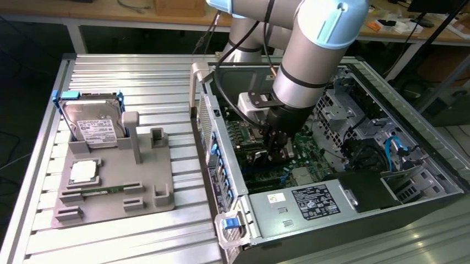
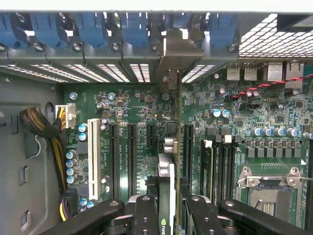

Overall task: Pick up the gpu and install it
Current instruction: 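Insert the gpu into the slot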

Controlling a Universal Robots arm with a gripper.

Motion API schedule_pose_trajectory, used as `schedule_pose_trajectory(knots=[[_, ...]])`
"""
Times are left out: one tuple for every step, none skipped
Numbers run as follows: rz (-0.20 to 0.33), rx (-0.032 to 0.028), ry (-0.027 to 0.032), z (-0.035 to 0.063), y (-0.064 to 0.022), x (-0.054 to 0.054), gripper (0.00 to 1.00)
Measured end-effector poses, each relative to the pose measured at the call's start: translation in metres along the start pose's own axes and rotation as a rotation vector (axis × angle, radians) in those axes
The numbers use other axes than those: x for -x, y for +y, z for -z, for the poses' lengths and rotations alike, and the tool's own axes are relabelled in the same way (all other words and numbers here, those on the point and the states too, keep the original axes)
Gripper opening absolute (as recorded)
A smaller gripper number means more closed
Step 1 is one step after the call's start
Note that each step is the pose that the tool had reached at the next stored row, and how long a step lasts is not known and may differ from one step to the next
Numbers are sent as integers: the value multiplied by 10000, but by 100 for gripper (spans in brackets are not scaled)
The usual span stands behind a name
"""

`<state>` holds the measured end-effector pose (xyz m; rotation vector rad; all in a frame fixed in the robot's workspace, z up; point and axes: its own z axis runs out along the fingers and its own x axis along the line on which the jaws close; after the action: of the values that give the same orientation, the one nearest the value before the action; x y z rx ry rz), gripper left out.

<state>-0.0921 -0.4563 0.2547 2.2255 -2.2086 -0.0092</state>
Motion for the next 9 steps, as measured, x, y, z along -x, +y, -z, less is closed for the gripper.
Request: schedule_pose_trajectory(knots=[[1,2,4,-10,0,0,27],[1,1,5,-24,-1,-1,27],[0,-1,-1,-31,0,0,27],[0,1,0,-36,0,0,27],[0,2,2,-39,0,0,27],[-1,3,4,-41,0,0,27],[0,2,4,-44,0,-1,27],[-1,1,1,-45,0,0,27],[-1,1,1,-45,0,0,27]])
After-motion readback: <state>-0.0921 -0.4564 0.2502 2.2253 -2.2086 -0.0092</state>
